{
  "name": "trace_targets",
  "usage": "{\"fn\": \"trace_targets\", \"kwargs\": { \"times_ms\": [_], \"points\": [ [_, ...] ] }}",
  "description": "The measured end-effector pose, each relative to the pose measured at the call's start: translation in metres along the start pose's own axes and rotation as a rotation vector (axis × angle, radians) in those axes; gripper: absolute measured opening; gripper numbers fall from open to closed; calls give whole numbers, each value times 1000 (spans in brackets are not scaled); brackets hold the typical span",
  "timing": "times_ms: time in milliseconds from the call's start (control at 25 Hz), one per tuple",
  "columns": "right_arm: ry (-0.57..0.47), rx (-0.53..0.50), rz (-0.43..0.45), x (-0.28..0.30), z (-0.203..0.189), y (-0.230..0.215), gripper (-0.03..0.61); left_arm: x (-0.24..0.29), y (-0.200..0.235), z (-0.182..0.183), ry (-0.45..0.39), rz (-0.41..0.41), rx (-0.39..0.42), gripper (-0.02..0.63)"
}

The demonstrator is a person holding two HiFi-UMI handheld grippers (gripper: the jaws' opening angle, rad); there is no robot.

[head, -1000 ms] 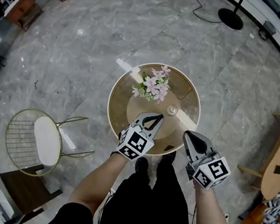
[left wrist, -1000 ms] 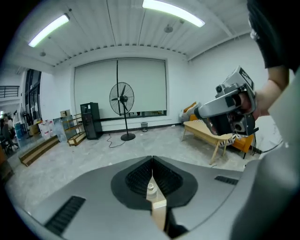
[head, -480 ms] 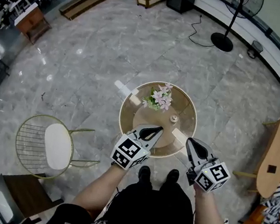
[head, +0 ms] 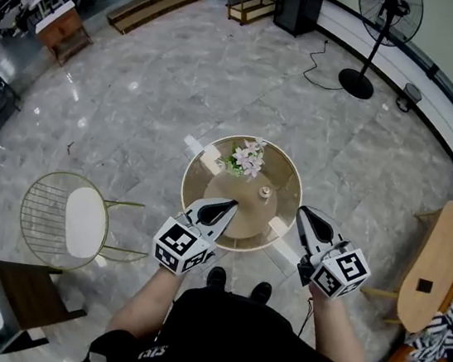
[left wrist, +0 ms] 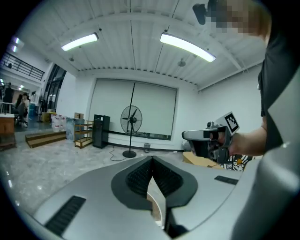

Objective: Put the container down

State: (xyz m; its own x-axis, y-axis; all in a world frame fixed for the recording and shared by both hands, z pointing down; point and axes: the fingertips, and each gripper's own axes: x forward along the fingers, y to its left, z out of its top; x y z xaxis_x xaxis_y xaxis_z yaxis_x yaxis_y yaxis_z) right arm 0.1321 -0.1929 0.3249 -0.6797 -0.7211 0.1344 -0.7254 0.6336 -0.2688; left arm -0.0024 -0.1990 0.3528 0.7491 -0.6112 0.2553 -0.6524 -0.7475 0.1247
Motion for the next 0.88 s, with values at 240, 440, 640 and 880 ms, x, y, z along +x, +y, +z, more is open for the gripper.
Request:
{"fn": "trace_targets", "kwargs": {
  "times_ms": [240, 440, 640, 880],
  "points": [
    [-12, -45, -2, -40, 6, -2, 11, -5, -15, 28, -76, 88, 15, 17],
    [-15, -31, -5, -50, 4, -8, 11, 15, -27, 47, -87, 88, 61, 17],
    [-23, -73, 41, -39, 15, 1, 11, 17, -33, 46, -102, 82, 46, 17],
    [-46, -72, 48, -38, 24, 5, 11, 13, -27, 35, -94, 99, 43, 15]
  ]
}}
